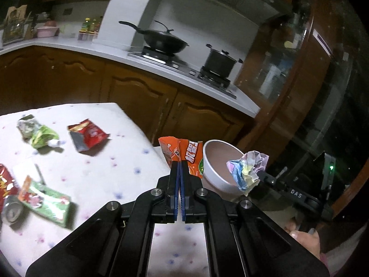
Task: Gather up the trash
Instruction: 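Carry the foil wrapper and orange packet over the pink bin and open both tools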
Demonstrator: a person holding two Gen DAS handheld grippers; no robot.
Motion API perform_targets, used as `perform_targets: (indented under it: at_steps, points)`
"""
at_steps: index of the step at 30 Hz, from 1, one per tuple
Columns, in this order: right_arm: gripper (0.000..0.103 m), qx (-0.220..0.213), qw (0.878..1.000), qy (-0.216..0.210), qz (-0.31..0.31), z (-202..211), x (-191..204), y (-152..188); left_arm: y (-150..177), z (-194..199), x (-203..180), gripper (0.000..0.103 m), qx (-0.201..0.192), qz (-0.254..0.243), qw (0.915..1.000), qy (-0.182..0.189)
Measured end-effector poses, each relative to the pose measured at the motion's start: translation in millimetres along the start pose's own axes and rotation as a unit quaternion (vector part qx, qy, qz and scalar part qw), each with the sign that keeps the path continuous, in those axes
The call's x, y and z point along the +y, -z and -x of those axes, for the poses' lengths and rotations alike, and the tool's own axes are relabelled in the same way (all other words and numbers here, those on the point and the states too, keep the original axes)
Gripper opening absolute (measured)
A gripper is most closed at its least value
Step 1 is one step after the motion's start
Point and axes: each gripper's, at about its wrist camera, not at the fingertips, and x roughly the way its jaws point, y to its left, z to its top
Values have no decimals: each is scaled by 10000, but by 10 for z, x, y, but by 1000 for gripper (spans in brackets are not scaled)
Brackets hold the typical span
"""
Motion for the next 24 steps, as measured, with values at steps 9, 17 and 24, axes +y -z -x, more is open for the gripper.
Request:
perform_targets:
  at_steps: [9,17,24]
  points:
    - [7,-150,9993,313,-140,138,-370,-82,-40,-300,-331,0,-60,-74,9998,188]
    - [7,-187,9980,551,-254,120,-645,-146,-70,-729,-673,0,64,-297,9992,266]
    - [7,-241,9966,718,-329,88,-891,-276,-148,-1168,-936,0,240,-480,9980,327]
